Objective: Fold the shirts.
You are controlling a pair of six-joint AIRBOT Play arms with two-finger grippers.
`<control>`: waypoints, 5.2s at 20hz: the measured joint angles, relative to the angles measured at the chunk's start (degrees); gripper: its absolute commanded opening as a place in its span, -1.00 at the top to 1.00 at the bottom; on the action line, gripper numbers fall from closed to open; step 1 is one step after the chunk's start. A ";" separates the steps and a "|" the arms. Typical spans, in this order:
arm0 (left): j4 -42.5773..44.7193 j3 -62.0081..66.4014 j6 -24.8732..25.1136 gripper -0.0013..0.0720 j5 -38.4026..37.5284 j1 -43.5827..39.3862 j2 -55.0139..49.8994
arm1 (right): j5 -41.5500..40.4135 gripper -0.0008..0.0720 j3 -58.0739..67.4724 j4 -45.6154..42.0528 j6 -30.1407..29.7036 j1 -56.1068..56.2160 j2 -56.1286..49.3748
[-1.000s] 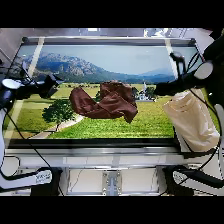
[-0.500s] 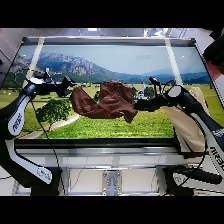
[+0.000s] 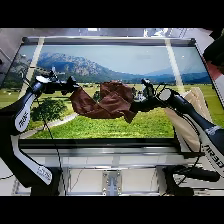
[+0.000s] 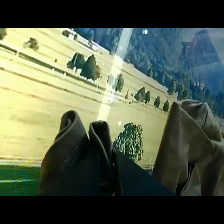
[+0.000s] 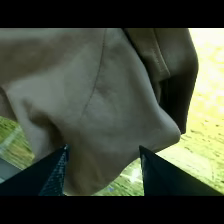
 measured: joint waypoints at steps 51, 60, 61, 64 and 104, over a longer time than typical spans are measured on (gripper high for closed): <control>22.53 -3.78 -12.92 -0.94 19.04 10.60 22.53 | -6.71 -0.17 46.10 -13.29 3.15 -12.26 -17.70; 38.93 -28.94 -18.49 -0.94 -6.88 31.76 53.27 | 22.56 -0.28 23.06 -11.23 -1.53 -31.52 7.23; 39.23 -34.01 -20.24 -0.94 -9.53 33.73 56.61 | 21.09 -0.28 16.59 -9.49 -2.01 -32.57 10.71; 37.13 -45.57 -23.19 -0.93 -17.44 38.27 62.12 | 15.89 -0.28 1.86 -4.13 -2.89 -34.10 17.68; -0.50 -56.33 -1.42 0.93 -12.07 35.87 37.66 | -2.21 -0.23 -26.82 16.61 -0.04 -27.47 14.12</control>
